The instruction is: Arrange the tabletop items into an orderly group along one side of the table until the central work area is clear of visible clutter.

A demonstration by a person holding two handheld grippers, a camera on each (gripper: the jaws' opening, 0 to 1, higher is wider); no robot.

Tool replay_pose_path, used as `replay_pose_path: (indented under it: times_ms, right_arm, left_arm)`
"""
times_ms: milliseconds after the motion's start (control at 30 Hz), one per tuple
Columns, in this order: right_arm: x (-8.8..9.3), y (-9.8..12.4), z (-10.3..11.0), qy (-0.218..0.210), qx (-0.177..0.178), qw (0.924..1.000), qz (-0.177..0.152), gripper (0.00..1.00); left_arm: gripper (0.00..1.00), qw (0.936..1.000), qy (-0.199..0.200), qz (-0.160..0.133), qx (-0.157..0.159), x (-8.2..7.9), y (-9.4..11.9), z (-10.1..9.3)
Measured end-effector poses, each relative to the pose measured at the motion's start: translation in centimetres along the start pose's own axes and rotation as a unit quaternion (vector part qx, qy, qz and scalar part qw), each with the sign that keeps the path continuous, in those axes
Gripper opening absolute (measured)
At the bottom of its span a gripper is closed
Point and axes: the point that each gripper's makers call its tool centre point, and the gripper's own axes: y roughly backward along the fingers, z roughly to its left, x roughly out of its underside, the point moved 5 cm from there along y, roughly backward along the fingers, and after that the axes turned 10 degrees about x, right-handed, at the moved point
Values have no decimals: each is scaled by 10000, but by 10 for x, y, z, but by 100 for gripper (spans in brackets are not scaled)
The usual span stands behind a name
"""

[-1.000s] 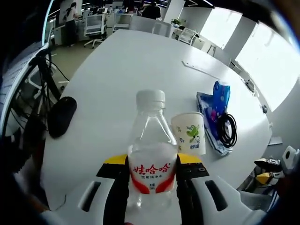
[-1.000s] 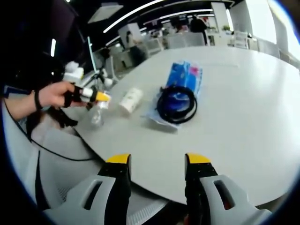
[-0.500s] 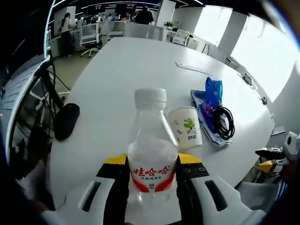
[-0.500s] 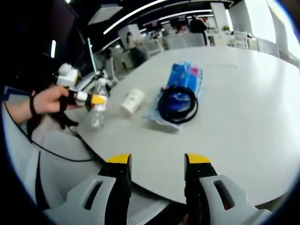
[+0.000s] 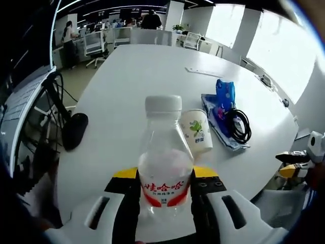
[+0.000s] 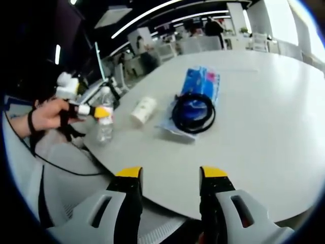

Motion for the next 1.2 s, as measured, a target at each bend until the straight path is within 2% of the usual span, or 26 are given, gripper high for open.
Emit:
replay_pose_path:
  times_ms: [300,600,1200]
  right_arm:
    - [2,1,1,-20,-8,10000,2,42]
    - [4,1,2,0,-23,10000,28,42]
    - [-2,-5,8,75,-134,9999,18,42]
  left_arm:
    - [37,9999,-89,-111,-17,3,6,1]
    - [37,9996,-194,-207,-63,13,13,-2]
    - [37,9988,-373,-302,-116,36,30,-7]
